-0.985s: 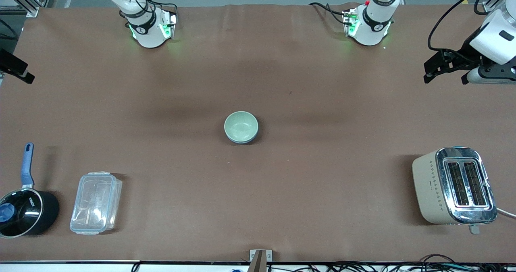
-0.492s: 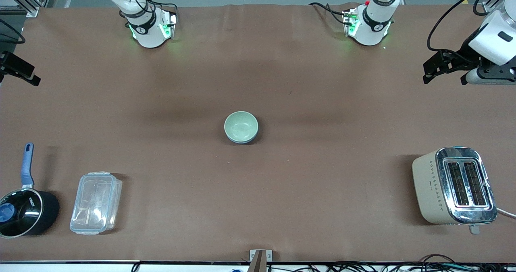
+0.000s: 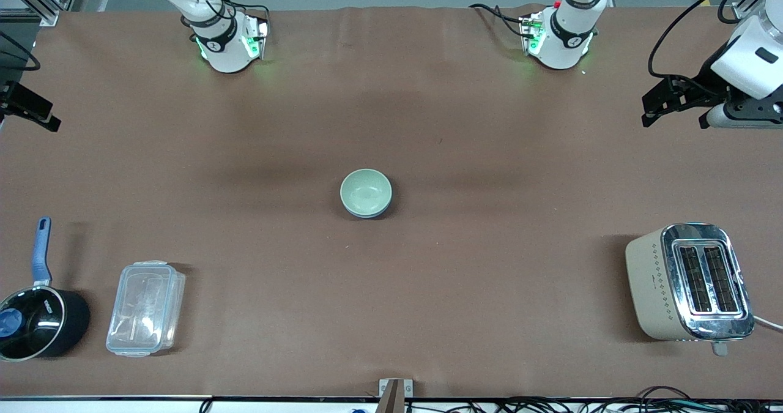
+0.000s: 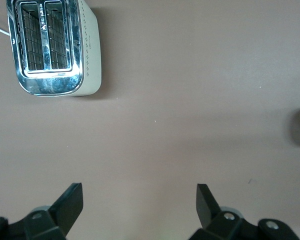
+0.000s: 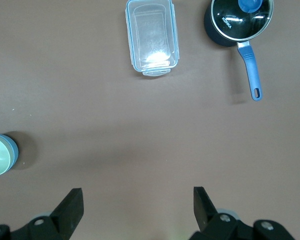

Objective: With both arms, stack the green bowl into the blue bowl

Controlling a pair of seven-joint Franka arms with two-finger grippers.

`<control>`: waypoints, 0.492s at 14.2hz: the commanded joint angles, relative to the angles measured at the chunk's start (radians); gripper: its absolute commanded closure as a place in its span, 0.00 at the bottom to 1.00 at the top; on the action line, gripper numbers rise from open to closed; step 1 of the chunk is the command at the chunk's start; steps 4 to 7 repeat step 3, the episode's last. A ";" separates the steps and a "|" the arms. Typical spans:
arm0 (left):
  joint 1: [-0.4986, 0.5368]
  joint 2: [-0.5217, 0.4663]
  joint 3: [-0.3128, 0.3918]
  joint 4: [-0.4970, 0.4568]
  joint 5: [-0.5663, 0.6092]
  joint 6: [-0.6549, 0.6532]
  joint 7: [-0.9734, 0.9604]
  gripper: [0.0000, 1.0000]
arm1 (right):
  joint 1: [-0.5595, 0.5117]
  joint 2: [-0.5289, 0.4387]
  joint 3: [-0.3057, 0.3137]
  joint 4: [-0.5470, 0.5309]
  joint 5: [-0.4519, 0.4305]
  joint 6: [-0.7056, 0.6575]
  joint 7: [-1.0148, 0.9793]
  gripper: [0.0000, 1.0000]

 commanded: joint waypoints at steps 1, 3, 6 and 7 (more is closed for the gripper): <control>-0.004 0.009 -0.005 0.026 0.021 -0.023 0.006 0.00 | -0.013 -0.031 0.014 -0.036 -0.017 0.014 -0.009 0.03; -0.004 0.007 -0.003 0.026 0.021 -0.023 0.006 0.00 | -0.013 -0.031 0.014 -0.036 -0.017 0.020 -0.008 0.03; -0.004 0.007 -0.003 0.026 0.021 -0.023 0.006 0.00 | -0.013 -0.031 0.014 -0.036 -0.017 0.020 -0.008 0.03; -0.004 0.007 -0.003 0.026 0.021 -0.023 0.006 0.00 | -0.013 -0.031 0.014 -0.036 -0.017 0.020 -0.008 0.03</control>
